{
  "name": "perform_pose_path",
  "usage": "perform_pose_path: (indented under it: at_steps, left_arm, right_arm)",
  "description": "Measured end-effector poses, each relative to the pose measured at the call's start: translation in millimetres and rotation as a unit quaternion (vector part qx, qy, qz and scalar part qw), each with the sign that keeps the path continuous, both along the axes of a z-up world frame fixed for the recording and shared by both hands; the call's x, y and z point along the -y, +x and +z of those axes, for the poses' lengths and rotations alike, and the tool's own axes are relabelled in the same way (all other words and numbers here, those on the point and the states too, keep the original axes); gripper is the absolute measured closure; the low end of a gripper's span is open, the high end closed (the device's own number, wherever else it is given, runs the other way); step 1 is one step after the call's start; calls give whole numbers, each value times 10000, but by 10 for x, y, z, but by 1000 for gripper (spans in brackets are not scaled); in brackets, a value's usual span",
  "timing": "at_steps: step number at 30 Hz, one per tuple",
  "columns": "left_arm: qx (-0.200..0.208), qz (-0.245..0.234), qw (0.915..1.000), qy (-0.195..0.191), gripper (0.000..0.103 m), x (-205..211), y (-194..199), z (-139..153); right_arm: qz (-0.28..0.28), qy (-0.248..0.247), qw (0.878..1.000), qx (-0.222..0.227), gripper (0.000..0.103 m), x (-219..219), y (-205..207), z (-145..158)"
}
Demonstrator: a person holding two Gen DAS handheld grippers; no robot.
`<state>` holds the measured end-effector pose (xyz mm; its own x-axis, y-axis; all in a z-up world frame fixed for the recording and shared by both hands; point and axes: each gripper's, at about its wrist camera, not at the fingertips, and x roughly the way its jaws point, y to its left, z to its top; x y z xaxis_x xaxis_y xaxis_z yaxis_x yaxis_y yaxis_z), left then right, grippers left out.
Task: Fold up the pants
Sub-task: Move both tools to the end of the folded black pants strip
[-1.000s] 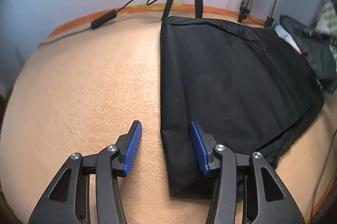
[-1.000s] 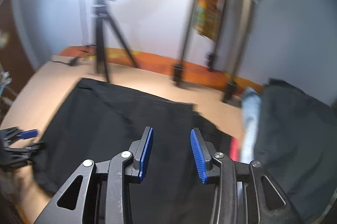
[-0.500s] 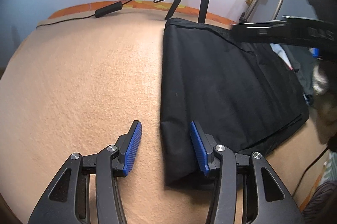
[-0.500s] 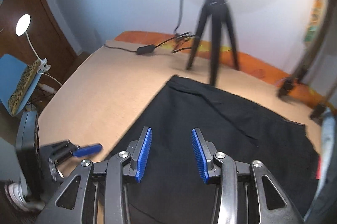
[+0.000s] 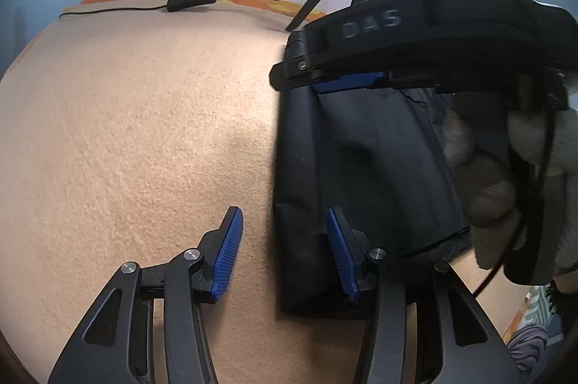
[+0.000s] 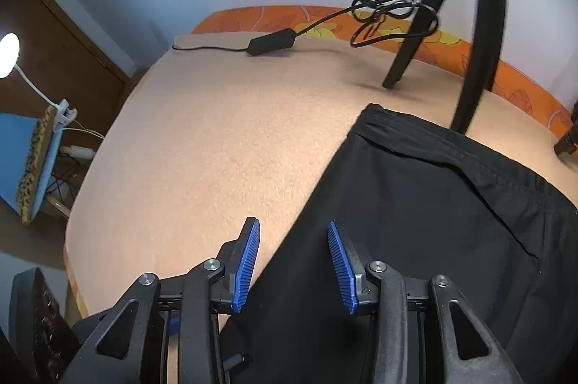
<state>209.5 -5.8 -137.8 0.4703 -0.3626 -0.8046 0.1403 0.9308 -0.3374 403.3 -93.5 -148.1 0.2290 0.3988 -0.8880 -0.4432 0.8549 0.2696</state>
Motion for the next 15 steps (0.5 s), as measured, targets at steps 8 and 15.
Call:
perform_pose_path:
  at_steps: [8, 15]
  left_arm:
    - [-69, 68, 9997, -227, 56, -85, 18, 13]
    - [-151, 120, 9992, -364, 56, -91, 52, -13]
  right_arm:
    - [-49, -622, 9975, -336, 62, -221, 148, -156]
    - [165, -1324, 9910, -82, 71, -424, 75, -180]
